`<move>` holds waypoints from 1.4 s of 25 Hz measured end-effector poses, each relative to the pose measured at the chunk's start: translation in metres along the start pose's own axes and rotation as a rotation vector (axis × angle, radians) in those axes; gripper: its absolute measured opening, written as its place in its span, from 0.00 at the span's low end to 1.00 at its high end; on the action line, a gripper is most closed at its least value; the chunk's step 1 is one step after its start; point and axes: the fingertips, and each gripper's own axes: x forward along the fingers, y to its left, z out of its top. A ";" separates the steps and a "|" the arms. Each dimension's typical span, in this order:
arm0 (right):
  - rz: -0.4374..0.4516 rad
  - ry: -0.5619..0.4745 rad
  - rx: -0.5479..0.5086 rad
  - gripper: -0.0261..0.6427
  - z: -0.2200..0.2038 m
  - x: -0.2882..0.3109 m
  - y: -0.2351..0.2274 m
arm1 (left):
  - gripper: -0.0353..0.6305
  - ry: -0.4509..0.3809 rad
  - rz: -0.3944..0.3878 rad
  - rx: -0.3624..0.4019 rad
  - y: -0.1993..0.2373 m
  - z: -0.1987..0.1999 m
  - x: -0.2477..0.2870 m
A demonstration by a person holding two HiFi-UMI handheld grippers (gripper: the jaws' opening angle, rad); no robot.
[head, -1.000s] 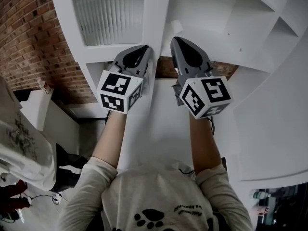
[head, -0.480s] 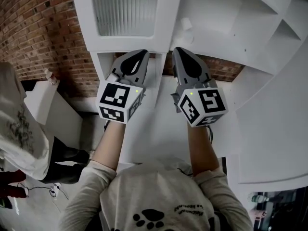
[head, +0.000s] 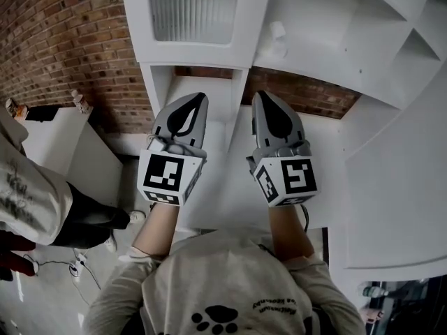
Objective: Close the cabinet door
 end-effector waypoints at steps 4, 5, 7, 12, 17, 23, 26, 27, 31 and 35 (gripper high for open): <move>-0.003 0.011 0.008 0.06 -0.012 -0.019 0.008 | 0.06 0.020 0.021 -0.008 -0.006 -0.012 -0.019; -0.003 0.016 0.019 0.05 -0.016 -0.024 0.009 | 0.06 0.025 0.027 -0.010 -0.008 -0.014 -0.023; -0.003 0.033 0.037 0.05 -0.025 -0.032 0.012 | 0.06 0.037 0.037 -0.021 -0.010 -0.021 -0.030; 0.001 0.080 0.071 0.05 -0.047 -0.048 0.019 | 0.06 0.069 0.050 -0.033 -0.016 -0.035 -0.042; -0.005 0.104 0.075 0.05 -0.066 -0.061 0.020 | 0.06 0.104 0.060 -0.037 -0.024 -0.054 -0.049; 0.017 0.107 0.069 0.05 -0.076 -0.062 0.018 | 0.06 0.114 0.069 -0.032 -0.034 -0.064 -0.047; 0.036 0.102 0.070 0.05 -0.076 -0.060 0.017 | 0.06 0.108 0.075 -0.032 -0.036 -0.064 -0.046; 0.044 0.101 0.070 0.05 -0.076 -0.059 0.017 | 0.06 0.109 0.079 -0.031 -0.036 -0.065 -0.046; 0.073 0.097 0.062 0.05 -0.077 -0.058 0.014 | 0.06 0.107 0.105 -0.034 -0.032 -0.066 -0.046; 0.082 0.092 0.084 0.05 -0.081 -0.060 0.010 | 0.06 0.107 0.115 -0.038 -0.036 -0.070 -0.047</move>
